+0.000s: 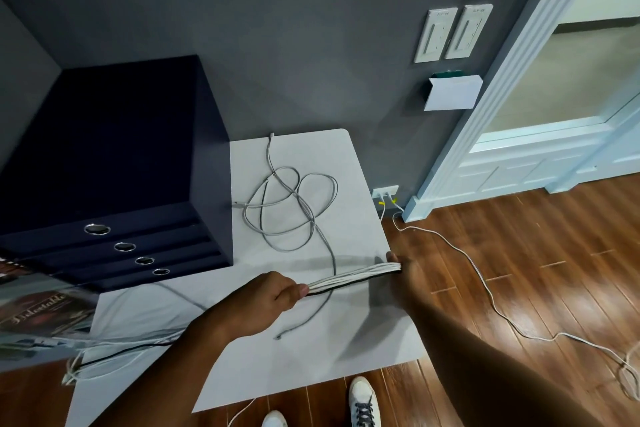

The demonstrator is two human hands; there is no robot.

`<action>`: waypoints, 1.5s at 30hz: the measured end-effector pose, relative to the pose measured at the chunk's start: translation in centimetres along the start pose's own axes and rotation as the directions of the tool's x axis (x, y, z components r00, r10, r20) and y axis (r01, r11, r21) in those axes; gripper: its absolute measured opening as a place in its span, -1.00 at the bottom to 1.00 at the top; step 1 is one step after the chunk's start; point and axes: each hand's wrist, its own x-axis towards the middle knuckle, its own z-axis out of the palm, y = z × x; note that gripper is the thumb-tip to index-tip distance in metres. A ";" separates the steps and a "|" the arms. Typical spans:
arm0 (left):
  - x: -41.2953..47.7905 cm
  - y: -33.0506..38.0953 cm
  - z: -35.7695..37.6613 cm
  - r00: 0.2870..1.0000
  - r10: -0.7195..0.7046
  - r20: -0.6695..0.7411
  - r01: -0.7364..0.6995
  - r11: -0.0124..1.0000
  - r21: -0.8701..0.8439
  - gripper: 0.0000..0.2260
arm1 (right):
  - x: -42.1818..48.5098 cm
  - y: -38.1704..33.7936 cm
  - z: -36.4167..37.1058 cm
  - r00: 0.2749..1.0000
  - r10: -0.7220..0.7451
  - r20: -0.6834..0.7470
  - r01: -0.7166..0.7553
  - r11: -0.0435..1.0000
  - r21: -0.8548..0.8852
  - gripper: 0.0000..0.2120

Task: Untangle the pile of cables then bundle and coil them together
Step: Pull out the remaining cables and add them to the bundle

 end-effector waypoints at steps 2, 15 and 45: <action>0.4 0.2 0.5 1.000 0.000 0.002 0.000 1.000 0.004 -0.52 | -0.1 1.1 0.1 0.999 0.047 0.027 -0.046 0.999 -0.006 -0.65; 2.7 0.0 0.8 0.994 -0.066 -0.089 0.077 0.988 0.130 -0.53 | -4.2 -4.9 -1.1 0.812 -0.581 0.057 0.561 0.749 -0.352 -0.09; -4.1 -8.7 -1.5 0.932 -0.017 -0.363 0.115 0.962 0.248 -0.37 | -4.1 -7.6 1.5 0.677 -0.487 0.552 0.732 0.366 -0.575 -0.66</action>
